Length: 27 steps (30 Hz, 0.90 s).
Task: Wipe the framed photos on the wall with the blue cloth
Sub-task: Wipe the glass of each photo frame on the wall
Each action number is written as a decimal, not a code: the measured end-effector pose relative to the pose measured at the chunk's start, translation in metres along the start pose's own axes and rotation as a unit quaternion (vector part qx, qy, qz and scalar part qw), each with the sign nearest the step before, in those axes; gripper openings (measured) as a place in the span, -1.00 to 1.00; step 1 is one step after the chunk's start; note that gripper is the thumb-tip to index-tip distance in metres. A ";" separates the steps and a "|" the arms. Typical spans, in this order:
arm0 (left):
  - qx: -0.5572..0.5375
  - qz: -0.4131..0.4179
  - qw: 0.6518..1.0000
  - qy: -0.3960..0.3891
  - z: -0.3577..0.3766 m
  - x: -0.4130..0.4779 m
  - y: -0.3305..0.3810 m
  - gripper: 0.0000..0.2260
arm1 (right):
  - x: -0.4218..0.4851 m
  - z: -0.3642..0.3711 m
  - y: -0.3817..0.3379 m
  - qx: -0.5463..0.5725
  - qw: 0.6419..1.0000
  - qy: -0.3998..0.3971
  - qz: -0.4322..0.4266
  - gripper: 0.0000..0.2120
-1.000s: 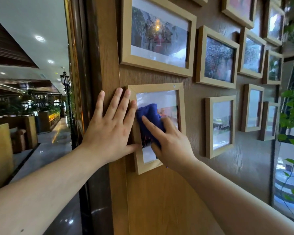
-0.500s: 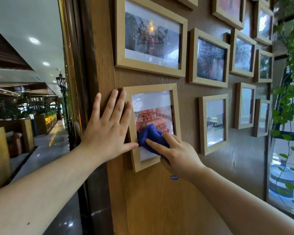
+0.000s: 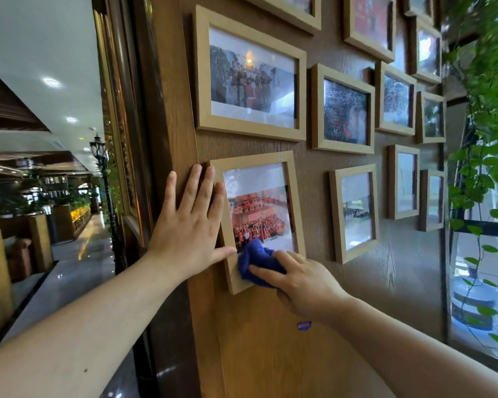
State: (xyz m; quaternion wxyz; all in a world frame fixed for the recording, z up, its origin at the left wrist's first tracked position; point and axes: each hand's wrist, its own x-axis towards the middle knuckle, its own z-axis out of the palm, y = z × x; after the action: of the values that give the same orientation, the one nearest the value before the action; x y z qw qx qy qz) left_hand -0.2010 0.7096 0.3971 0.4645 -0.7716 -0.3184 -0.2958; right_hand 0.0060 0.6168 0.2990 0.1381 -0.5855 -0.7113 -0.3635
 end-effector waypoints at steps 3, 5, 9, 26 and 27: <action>-0.010 -0.001 1.000 -0.002 -0.001 0.000 0.000 0.06 | -0.008 -0.002 0.016 -0.023 0.997 -0.002 0.070 -0.45; -0.005 -0.006 1.000 -0.010 -0.004 -0.001 -0.001 0.06 | -0.014 -0.006 0.025 -0.033 0.994 -0.002 0.106 -0.42; -0.009 -0.007 1.000 -0.013 -0.006 -0.003 -0.001 0.05 | -0.014 -0.026 0.034 -0.029 0.986 0.025 0.164 -0.42; 0.000 0.006 0.998 0.064 -0.060 0.086 -0.024 -0.12 | 0.086 -0.119 0.096 -0.006 0.965 0.228 0.129 -0.47; -0.008 -0.014 0.998 0.061 -0.061 0.097 -0.025 -0.12 | 0.095 -0.120 0.105 0.002 0.964 0.237 0.119 -0.47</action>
State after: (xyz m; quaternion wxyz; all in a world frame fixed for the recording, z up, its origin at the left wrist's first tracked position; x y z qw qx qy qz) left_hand -0.1694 0.6846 0.5076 0.4727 -0.7512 -0.2979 -0.3515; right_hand 0.0499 0.6106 0.4789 0.3457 -0.5631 -0.5841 -0.4715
